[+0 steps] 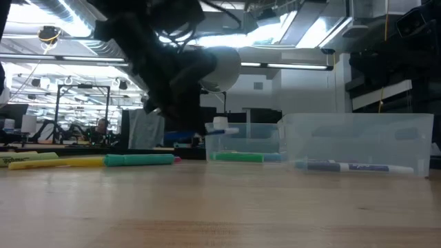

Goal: Pick & Place Markers
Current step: Put the dark blue marker pen into the bottom transparent bin

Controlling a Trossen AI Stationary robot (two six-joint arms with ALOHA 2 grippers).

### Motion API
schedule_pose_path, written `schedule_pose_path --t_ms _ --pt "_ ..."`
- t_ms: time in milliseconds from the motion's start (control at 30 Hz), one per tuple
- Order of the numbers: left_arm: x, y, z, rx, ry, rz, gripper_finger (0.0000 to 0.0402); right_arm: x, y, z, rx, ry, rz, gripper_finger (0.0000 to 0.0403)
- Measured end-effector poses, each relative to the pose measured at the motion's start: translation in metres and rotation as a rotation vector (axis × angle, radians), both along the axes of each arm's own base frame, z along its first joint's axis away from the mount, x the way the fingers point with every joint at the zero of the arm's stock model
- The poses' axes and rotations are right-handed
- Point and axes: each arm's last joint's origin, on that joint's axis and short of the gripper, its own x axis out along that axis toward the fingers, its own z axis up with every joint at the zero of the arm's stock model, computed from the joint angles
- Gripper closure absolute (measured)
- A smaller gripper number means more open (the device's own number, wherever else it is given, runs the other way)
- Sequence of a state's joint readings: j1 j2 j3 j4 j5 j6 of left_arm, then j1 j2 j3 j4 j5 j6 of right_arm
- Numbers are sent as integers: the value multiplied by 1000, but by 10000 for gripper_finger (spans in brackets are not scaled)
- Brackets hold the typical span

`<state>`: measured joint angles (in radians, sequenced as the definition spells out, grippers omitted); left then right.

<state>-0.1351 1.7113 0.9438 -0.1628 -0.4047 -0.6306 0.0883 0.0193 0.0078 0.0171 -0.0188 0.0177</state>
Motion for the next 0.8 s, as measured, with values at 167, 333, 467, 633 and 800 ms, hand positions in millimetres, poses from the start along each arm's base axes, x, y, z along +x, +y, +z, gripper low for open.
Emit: schedule_pose_path --t_ms 167,333,467,633,800 --pt "8 -2 11 13 -107 -58 371 0 0 0 0 0 0 159" --pt "15 -4 20 41 -205 -116 371 0 0 0 0 0 0 159" --pt "21 -4 27 88 -277 -161 371 0 0 0 0 0 0 159" --pt "28 -5 40 180 -397 -231 371 0 0 0 0 0 0 159" --pt "33 -2 49 228 -478 -298 371 0 0 0 0 0 0 159"
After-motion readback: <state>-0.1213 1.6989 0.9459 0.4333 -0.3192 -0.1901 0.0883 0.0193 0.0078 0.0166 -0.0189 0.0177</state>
